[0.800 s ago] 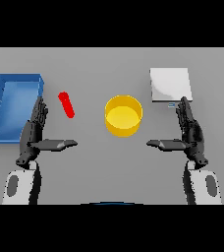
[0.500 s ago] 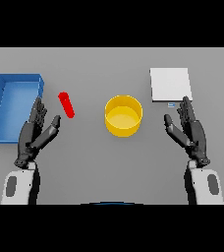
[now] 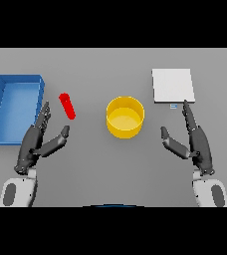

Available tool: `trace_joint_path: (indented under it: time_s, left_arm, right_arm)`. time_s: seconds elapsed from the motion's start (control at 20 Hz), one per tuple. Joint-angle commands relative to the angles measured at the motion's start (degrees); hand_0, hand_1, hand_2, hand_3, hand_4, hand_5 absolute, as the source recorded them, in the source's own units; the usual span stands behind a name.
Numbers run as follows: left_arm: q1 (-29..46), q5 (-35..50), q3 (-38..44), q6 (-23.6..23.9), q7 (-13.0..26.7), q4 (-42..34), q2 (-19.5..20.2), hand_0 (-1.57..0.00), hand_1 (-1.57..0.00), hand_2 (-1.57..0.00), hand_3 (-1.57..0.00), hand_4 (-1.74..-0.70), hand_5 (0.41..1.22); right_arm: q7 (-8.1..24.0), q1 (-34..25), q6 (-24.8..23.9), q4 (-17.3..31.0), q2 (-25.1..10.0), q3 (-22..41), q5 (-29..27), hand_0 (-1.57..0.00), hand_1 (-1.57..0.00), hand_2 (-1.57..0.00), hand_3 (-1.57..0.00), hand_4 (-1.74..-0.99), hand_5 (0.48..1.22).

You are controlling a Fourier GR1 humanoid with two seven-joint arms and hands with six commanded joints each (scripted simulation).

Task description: Pick up the red beaker and tilt it to pour out 1 green nut into yellow bowl. Pick up the yellow bowl and place it on the metallic measuring scale.

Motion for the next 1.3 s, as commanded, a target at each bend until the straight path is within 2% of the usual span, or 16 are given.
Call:
trace_joint_path:
  time_s: [0.0,0.15,0.35,0.5,0.65,0.95,1.1,1.25]
  left_arm:
    - [-0.6,0.3,0.1,-0.5,-0.5,1.9,-0.1,0.0,0.0,0.0,0.0,-1.28,0.691]
    - [-5.1,0.8,0.8,-0.9,-0.4,7.1,-1.0,0.0,0.0,0.0,0.0,-1.36,0.724]
    - [-10.0,0.2,2.5,-0.1,-2.2,13.9,-1.0,0.0,0.0,0.0,0.0,-1.38,0.739]
    - [-13.9,-0.3,4.0,0.8,-1.8,20.0,-0.9,0.0,0.0,0.0,0.0,-1.36,0.726]
    - [-18.7,-0.1,5.6,1.2,-3.2,26.6,-1.4,0.0,0.0,0.0,0.0,-1.34,0.717]
    - [-24.3,0.1,7.3,0.9,-6.2,33.7,-1.2,0.0,0.0,0.0,0.0,-1.32,0.706]
    - [-27.3,-0.3,7.5,1.2,-5.6,36.5,-1.6,0.0,0.0,0.0,0.0,-1.31,0.706]
    - [-28.7,-0.3,8.0,1.0,-6.6,39.2,-1.5,0.0,0.0,0.0,0.0,-1.33,0.715]
  right_arm:
    - [-0.8,0.6,0.7,-0.3,0.4,0.2,-0.8,0.0,0.0,0.0,0.0,-1.265,0.68]
    - [-1.2,0.7,0.9,-0.5,0.7,0.1,-1.5,0.0,0.0,0.0,0.0,-1.286,0.676]
    - [-2.0,1.5,1.0,-1.4,0.6,-0.3,-2.2,0.0,0.0,0.0,0.0,-1.312,0.681]
    - [-0.3,0.5,1.1,-0.4,0.6,-0.8,-2.6,0.0,0.0,0.0,0.0,-1.331,0.686]
    - [-0.4,0.9,1.3,-1.2,0.5,-0.9,-3.0,0.0,0.0,0.0,0.0,-1.341,0.689]
    - [-0.9,0.7,1.4,-1.1,0.6,-0.9,-3.2,0.0,0.0,0.0,0.0,-1.331,0.687]
    - [0.0,0.7,1.5,-0.7,0.6,-1.1,-3.4,0.0,0.0,0.0,0.0,-1.324,0.683]
    - [0.2,0.0,1.1,-0.7,0.4,-1.3,-3.2,0.0,0.0,0.0,0.0,-1.311,0.682]
